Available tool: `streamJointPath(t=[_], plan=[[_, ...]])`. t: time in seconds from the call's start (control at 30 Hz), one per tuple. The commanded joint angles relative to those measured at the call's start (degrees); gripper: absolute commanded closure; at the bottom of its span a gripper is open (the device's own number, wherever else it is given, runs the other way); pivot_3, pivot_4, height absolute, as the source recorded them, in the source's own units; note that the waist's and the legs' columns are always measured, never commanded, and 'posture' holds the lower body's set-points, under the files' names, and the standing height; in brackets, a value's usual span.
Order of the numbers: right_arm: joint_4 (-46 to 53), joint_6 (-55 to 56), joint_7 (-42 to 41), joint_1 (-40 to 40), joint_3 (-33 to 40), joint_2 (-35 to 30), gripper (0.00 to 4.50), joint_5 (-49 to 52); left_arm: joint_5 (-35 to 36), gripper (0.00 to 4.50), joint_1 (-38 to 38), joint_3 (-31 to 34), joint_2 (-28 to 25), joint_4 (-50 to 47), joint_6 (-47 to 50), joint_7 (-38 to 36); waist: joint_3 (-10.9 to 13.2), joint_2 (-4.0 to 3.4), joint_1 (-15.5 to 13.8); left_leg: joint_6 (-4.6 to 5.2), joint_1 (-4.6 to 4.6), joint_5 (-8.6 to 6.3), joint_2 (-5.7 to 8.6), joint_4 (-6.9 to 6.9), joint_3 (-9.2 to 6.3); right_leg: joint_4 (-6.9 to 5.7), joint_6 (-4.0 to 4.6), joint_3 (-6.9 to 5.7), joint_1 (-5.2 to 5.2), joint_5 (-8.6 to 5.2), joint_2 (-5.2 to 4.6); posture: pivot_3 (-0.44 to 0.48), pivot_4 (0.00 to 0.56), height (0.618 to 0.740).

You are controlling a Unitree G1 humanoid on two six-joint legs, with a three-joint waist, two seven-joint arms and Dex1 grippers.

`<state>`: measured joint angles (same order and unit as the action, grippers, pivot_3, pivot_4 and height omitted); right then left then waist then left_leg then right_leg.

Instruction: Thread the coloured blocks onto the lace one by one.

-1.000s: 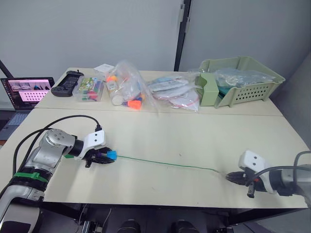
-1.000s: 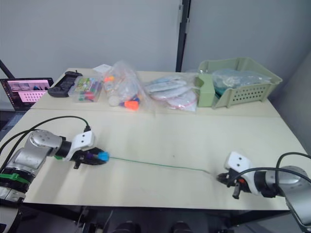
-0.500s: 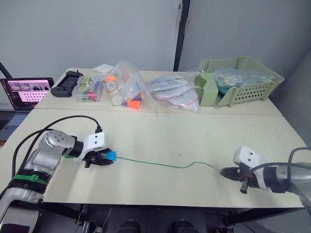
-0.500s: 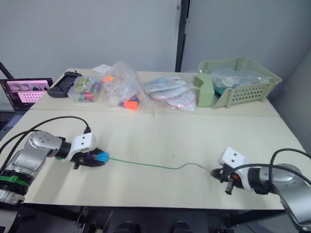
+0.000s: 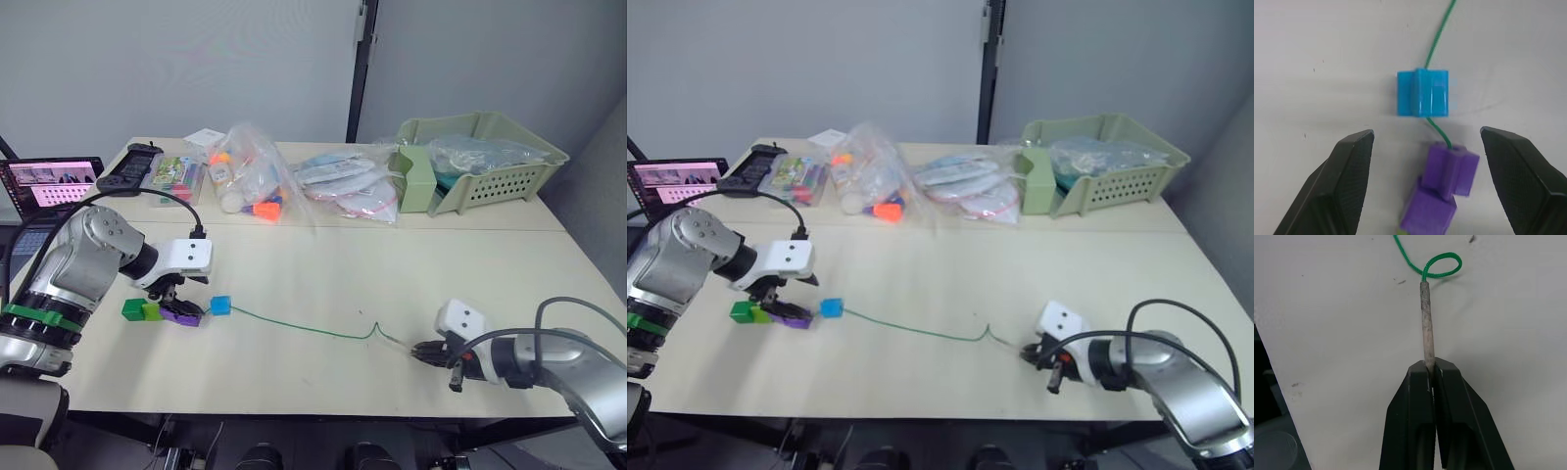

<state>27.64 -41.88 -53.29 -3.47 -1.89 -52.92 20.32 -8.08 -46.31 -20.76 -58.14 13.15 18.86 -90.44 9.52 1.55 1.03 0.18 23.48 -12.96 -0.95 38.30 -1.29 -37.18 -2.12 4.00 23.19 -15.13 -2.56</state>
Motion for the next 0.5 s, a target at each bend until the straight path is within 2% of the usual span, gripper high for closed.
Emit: streamJointPath(t=[0.03,0.23,0.5], plan=[[0.82,0.9,1.28,-0.41,-0.52,0.95,4.5,-0.54,-1.84,0.83,-3.08,-5.73,-2.21,-5.19,5.33,-2.06,0.02,0.04,-0.04,0.0,0.01,0.0,0.0,0.01,0.01,-0.01,0.0,0.01,0.0,0.0,0.0,0.0,0.15,0.74],[1.74,0.92,2.71,0.62,-0.79,1.91,4.5,-0.7,-3.47,0.83,-3.92,-7.83,-0.74,-4.13,3.42,-1.82,0.04,0.08,-0.22,0.0,0.04,0.0,0.0,0.07,-0.02,-0.01,0.0,-0.01,0.0,0.0,-0.01,0.0,0.15,0.74],[3.34,0.75,4.37,2.49,-0.73,2.72,4.5,-0.53,-8.14,0.83,-7.12,-10.01,5.76,0.38,5.01,-1.36,0.05,0.09,-0.34,0.0,0.08,0.0,0.01,0.13,-0.05,-0.02,0.0,-0.03,0.0,0.0,-0.01,0.0,0.15,0.74]])
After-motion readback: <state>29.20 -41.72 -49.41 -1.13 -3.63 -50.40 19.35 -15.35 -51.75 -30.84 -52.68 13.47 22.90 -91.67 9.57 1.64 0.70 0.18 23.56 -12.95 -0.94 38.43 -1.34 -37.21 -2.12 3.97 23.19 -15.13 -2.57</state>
